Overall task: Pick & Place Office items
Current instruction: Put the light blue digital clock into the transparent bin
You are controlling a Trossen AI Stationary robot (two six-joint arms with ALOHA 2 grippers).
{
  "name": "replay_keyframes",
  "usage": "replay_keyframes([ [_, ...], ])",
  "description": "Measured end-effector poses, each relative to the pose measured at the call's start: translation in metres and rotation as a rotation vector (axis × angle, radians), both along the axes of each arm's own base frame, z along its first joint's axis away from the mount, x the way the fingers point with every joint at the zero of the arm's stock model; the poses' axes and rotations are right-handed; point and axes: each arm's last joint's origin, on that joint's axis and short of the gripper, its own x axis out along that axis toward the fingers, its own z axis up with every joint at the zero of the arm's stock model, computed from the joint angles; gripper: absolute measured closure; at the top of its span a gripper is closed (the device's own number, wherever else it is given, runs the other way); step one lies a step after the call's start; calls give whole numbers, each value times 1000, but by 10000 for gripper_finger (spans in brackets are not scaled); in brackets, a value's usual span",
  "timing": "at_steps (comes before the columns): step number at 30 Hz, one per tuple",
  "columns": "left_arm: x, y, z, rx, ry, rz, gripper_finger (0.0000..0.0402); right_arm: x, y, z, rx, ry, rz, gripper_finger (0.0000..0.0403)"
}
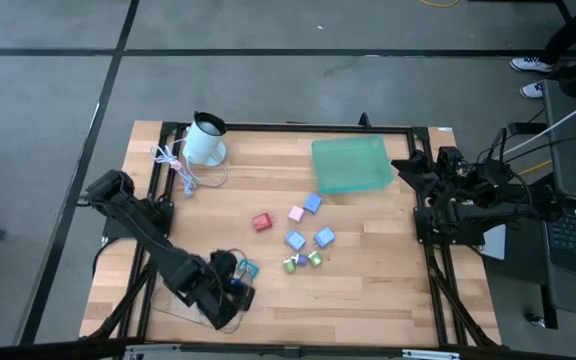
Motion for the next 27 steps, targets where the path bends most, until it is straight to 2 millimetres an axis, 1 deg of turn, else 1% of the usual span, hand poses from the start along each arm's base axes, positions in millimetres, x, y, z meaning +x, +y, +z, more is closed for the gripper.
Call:
replay_keyframes([
  [3,3,18,24,102,-114,39,109,0,0,0,1,0,1,142],
  [4,5,24,31,124,-128,35,109,0,0,0,1,0,0,142],
  [6,8,39,39,151,-88,-13,108,0,0,0,1,0,0,142],
  [8,14,53,38,146,0,-85,108,0,0,0,0,0,0,142],
  [11,23,75,32,124,97,-179,107,0,0,0,-1,0,-1,142],
  [14,32,98,22,90,156,-210,106,0,0,0,8,-1,3,142],
  [19,44,127,8,51,172,-245,86,0,0,0,23,-3,7,142],
  [23,47,134,-9,-3,163,-233,62,0,0,0,22,-2,8,142],
  [25,48,134,-20,-33,156,-218,51,0,0,0,20,-2,7,142],
  [27,46,129,-30,-63,147,-214,42,0,0,0,16,-1,5,142],
])
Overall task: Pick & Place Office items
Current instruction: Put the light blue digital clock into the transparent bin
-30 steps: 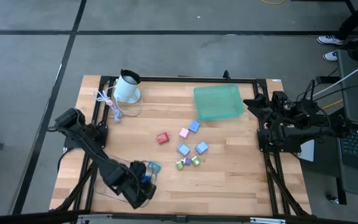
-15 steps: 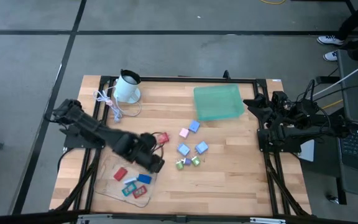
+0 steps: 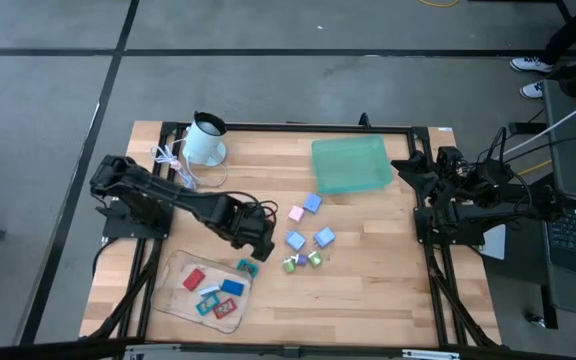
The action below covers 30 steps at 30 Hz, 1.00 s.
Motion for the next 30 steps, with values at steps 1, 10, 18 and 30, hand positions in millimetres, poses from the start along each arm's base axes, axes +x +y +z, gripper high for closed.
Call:
replay_keyframes([
  [1,-1,-3,-6,-17,-2,8,38,0,0,0,0,0,0,142],
  [10,-18,-26,-38,-61,50,98,29,0,0,-1,-23,10,-7,142],
  [18,-3,-33,-55,-117,26,66,29,0,0,-1,-23,11,-5,142],
  [30,10,-38,-85,-156,82,78,29,0,0,-1,-24,18,2,142],
])
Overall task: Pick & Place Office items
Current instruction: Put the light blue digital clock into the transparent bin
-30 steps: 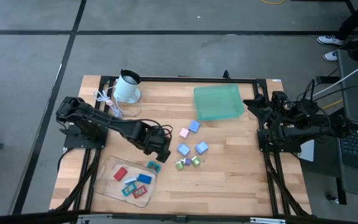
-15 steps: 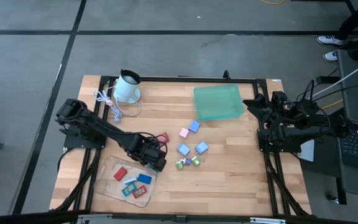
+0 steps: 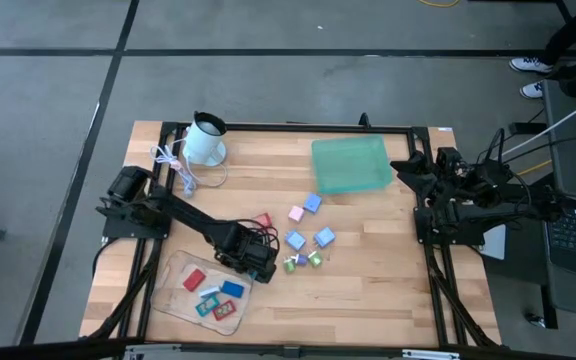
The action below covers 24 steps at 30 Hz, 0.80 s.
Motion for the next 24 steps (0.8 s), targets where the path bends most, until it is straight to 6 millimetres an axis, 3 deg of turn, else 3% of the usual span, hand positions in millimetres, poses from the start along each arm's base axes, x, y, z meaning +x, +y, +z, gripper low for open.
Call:
replay_keyframes([
  [12,17,-4,30,-44,-89,13,29,0,0,0,0,0,-1,142],
  [18,-1,2,27,52,90,-10,29,0,0,0,-2,0,-1,142],
  [24,1,5,24,82,92,-20,29,0,0,0,-5,1,-2,142],
])
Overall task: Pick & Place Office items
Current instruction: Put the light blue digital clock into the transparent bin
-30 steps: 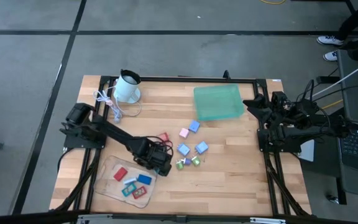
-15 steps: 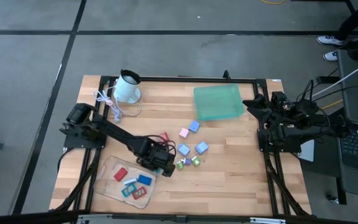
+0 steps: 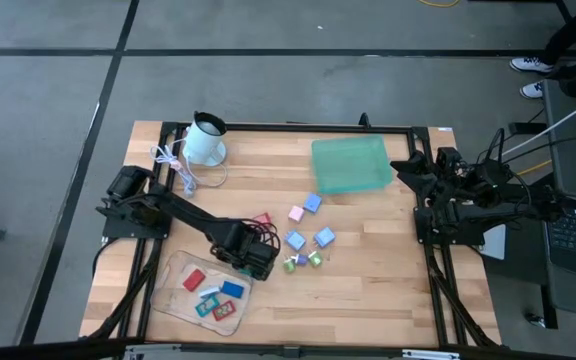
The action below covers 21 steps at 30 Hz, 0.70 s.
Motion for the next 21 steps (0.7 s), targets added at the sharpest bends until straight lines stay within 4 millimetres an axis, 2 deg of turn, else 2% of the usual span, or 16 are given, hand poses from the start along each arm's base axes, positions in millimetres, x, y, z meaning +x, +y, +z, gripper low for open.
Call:
replay_keyframes([
  [10,12,4,-30,-26,67,-5,29,1,0,-3,-2,29,0,142],
  [21,17,3,-46,-39,110,63,29,1,0,-4,-3,40,0,142],
])
